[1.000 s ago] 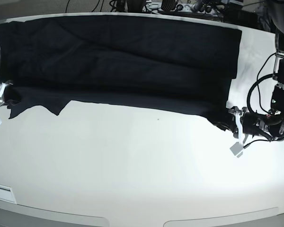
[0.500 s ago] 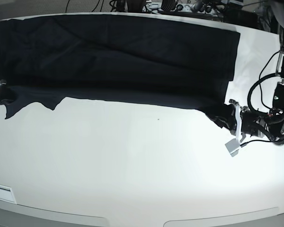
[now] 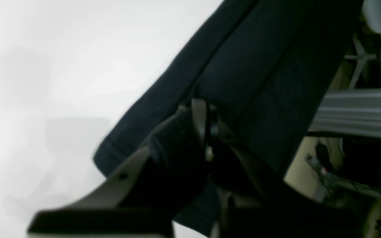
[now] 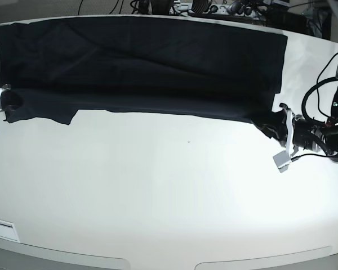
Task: Fold the T-shirt properly
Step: 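Grasp the hem corners and fold the hem over toward the shoulders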
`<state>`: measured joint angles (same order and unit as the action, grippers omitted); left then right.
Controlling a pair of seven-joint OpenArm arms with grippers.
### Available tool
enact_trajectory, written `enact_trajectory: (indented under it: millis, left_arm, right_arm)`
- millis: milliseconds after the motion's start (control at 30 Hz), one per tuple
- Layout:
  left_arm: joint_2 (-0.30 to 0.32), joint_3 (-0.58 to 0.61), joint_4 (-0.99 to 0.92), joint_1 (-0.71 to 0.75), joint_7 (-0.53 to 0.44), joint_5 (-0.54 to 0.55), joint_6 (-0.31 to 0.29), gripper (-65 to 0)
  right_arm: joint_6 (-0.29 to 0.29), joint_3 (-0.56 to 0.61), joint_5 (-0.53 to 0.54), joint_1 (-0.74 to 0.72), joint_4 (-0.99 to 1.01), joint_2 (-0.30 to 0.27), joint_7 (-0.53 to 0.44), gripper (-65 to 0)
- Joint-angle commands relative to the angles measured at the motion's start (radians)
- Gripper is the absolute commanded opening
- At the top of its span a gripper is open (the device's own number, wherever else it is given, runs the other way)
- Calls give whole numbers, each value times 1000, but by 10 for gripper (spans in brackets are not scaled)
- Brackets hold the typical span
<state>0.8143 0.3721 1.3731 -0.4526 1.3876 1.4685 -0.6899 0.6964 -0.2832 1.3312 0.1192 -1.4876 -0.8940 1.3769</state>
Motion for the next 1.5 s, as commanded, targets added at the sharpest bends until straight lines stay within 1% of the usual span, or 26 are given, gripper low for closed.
enact_trajectory:
  millis: [0, 100, 200, 267, 567, 633, 667, 733, 767, 800, 833, 867, 900, 933, 1067, 1133, 1233, 1333, 1467]
  left_arm:
    - [22, -11, 20, -9, 9, 15, -8, -650]
    - [23, -11, 66, 31, 9, 15, 6, -650]
    - [24, -11, 121, 68, 9, 15, 4, -650]
    - [27, -11, 145, 88, 9, 15, -8, -650]
    - [70, -11, 154, 147, 9, 15, -8, -650]
    - [72, -11, 153, 173, 9, 15, -8, -650]
    - [72, -11, 153, 188, 9, 15, -8, -625]
    - [71, -11, 154, 223, 9, 15, -8, -458]
    - [69, -11, 154, 238, 9, 15, -8, -381]
    - [69, -11, 154, 254, 9, 15, -8, -324]
    - [70, -11, 154, 266, 9, 15, -8, -302]
    - [70, -11, 154, 276, 9, 15, -8, -303]
    - [70, -11, 154, 283, 9, 15, -8, -303]
    - [72, -11, 154, 289, 9, 15, -8, -303]
    - [72, -11, 154, 291, 9, 15, -8, -303]
    - [72, -11, 154, 292, -14, -8, -8, -303]
    - [72, -11, 154, 292, -102, -108, -8, -303]
    - [71, -11, 154, 296, -208, -212, -8, -303]
    - [70, -11, 153, 341, -340, -296, -8, -303]
  right_arm:
    - [2, -13, 0, -14, -11, -32, -4, -650]
    - [2, -13, 0, -14, -11, -32, -19, -650]
    - [2, -13, -1, -14, -11, -32, -29, -650]
    - [2, -13, -1, -14, -11, -32, -29, -650]
    - [2, -13, -5, -11, -11, -30, -28, -650]
    - [2, -13, -38, -11, -11, -19, -29, -650]
    - [2, -13, -55, -11, -11, -12, -29, -650]
    - [2, -12, -70, -10, -11, -2, -29, -650]
    - [2, -12, -75, -8, -11, 0, -29, -600]
    - [2, -12, -74, -8, -11, 0, -29, -522]
    - [2, -12, -71, -8, -11, -1, -29, -437]
    - [2, -12, -71, -8, -11, -2, -29, -360]
    - [2, -12, -70, -8, -11, -4, -31, -307]
    - [2, -12, -59, -9, -11, -4, -30, -286]
    - [2, -12, -10, -9, -11, -5, -20, -286]
    - [2, -12, 25, -9, -11, -6, -13, -286]
    - [2, -12, 152, -9, -11, -19, -8, -287]
    - [2, -12, 152, -14, -24, -34, 0, -288]
    - [2, -12, 152, -17, -54, -34, 13, -288]
